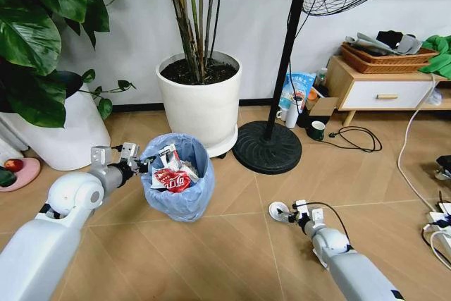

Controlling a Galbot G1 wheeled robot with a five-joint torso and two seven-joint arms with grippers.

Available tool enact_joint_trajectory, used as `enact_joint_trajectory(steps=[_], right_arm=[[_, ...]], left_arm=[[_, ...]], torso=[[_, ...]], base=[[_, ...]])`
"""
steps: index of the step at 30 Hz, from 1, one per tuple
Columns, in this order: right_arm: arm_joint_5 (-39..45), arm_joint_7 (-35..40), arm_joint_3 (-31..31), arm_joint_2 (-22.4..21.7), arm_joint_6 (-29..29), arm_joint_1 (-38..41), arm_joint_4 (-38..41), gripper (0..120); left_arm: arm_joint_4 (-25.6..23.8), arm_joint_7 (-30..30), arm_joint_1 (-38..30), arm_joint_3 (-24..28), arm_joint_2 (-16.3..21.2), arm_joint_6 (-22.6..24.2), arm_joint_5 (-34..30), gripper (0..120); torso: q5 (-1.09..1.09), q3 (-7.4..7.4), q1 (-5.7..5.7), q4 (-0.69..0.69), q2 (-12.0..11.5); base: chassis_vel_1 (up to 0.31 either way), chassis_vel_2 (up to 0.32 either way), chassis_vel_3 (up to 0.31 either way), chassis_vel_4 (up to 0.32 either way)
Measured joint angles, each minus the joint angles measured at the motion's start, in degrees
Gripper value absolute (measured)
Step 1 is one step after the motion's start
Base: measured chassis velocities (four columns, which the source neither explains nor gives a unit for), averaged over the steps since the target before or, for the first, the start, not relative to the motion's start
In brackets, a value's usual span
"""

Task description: Pick up the trash bin and place the garbage on the floor into it.

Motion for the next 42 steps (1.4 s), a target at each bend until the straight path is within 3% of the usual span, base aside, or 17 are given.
enact_joint_trajectory(steps=[14, 23, 31, 35, 42], right_arm=[[-0.12, 1.15, 0.42, 2.71, 0.46, 2.54, -4.79, 85], [-0.62, 1.37, 0.37, 3.69, 1.45, 4.44, -8.66, 71], [-0.66, 1.66, 0.54, 4.06, 1.87, 5.30, -10.18, 50], [-0.56, 1.83, 0.75, 4.11, 2.01, 5.18, -10.36, 32], [-0.26, 1.68, 0.93, 4.19, 2.16, 4.87, -10.30, 10]], left_arm=[[0.01, 0.11, -0.06, 0.02, -0.01, 0.00, 0.10, 0], [0.21, 0.17, -0.02, 0.03, 0.07, 0.00, 0.13, 0], [0.34, 0.18, -0.21, 0.14, -0.03, 0.00, 0.16, 0], [0.38, 0.15, -0.33, 0.26, -0.19, 0.00, 0.20, 0], [0.35, 0.07, -0.39, 0.29, -0.22, 0.00, 0.22, 0]], torso=[[0.00, 0.00, 0.00, 0.00, 0.00], [-0.01, -0.01, 0.00, -0.01, 0.00], [-0.03, -0.01, 0.00, -0.02, 0.01], [-0.01, -0.02, 0.00, -0.02, 0.01], [-0.01, -0.01, 0.00, -0.01, 0.01]], base=[[0.000, 0.000, 0.000, 0.000], [0.000, 0.000, 0.000, 0.000], [0.000, 0.000, 0.000, 0.000], [0.000, 0.000, 0.000, 0.000], [0.000, 0.000, 0.000, 0.000]])
